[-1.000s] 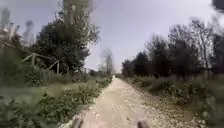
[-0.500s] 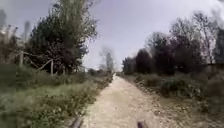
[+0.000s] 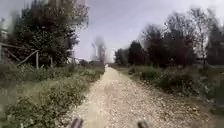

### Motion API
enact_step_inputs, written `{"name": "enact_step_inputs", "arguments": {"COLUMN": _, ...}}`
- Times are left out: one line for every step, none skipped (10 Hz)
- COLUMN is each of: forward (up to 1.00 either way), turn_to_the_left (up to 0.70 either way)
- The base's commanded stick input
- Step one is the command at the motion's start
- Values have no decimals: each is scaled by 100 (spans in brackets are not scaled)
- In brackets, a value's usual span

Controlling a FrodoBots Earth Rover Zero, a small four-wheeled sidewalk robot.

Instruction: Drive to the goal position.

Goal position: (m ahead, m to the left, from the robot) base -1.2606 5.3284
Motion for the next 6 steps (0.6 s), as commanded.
{"name": "enact_step_inputs", "arguments": {"forward": 0, "turn_to_the_left": -100}}
{"name": "enact_step_inputs", "arguments": {"forward": 0, "turn_to_the_left": -100}}
{"name": "enact_step_inputs", "arguments": {"forward": 0, "turn_to_the_left": -100}}
{"name": "enact_step_inputs", "arguments": {"forward": 0, "turn_to_the_left": -100}}
{"name": "enact_step_inputs", "arguments": {"forward": 0, "turn_to_the_left": -100}}
{"name": "enact_step_inputs", "arguments": {"forward": 0, "turn_to_the_left": -100}}
